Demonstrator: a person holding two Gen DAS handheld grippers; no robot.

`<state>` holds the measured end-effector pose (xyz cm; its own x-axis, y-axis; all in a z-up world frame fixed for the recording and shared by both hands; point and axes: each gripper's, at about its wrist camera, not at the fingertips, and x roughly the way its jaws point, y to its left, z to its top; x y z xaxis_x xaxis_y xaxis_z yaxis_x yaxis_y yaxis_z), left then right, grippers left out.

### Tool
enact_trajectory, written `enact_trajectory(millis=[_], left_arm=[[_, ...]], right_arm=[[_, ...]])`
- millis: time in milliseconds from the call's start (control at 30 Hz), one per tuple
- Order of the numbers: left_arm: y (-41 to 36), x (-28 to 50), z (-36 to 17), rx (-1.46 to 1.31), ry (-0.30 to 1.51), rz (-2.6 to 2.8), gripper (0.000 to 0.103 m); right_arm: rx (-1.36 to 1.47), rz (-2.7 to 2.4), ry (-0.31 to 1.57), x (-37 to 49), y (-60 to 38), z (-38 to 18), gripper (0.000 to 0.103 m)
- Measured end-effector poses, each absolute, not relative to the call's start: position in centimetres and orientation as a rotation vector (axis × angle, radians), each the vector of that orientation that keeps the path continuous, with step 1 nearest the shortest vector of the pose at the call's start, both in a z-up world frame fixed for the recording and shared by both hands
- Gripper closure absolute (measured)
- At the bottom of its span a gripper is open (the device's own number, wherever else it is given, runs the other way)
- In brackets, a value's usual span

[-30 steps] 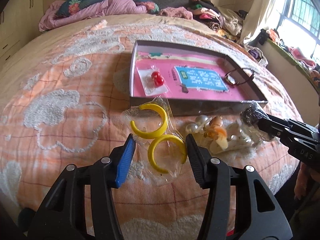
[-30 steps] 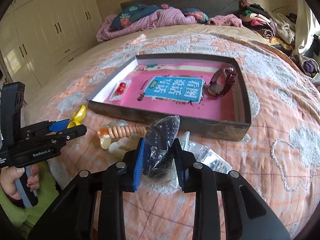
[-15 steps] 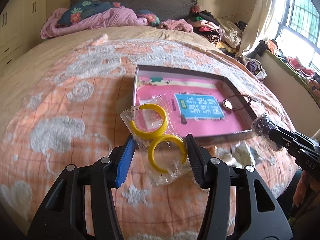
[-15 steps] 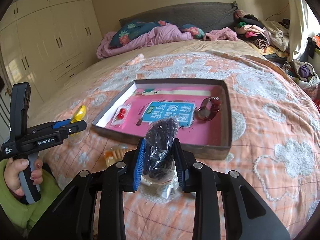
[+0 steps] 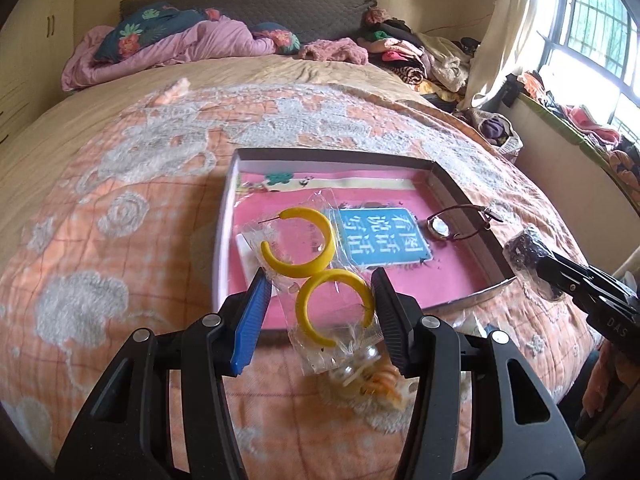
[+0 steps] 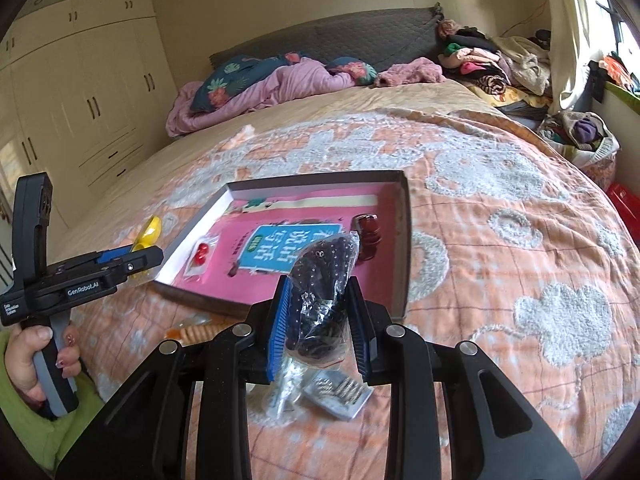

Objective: Organize jewelry
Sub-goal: 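Carry the black bracelet bag into the box and release while the left tool places the yellow bangles inside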

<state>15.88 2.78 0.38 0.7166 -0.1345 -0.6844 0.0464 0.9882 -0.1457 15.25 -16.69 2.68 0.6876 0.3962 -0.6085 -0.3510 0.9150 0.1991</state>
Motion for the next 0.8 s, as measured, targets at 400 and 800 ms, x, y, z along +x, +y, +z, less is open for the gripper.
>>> enact_trajectory(millis=[400,800], left_arm=[[1.0,18.8,-1.1,-0.100,0.806,-0.131,0.060],[0.6,21.0,-2.7,-0.078,0.847,-0.120,0.059]], right_arm=[[0.084,0.361,0.728,18.2,-17.8,1.1,0.076],[0.074,0.352,0.756,21.1,-17.4,-0.5,0.076]])
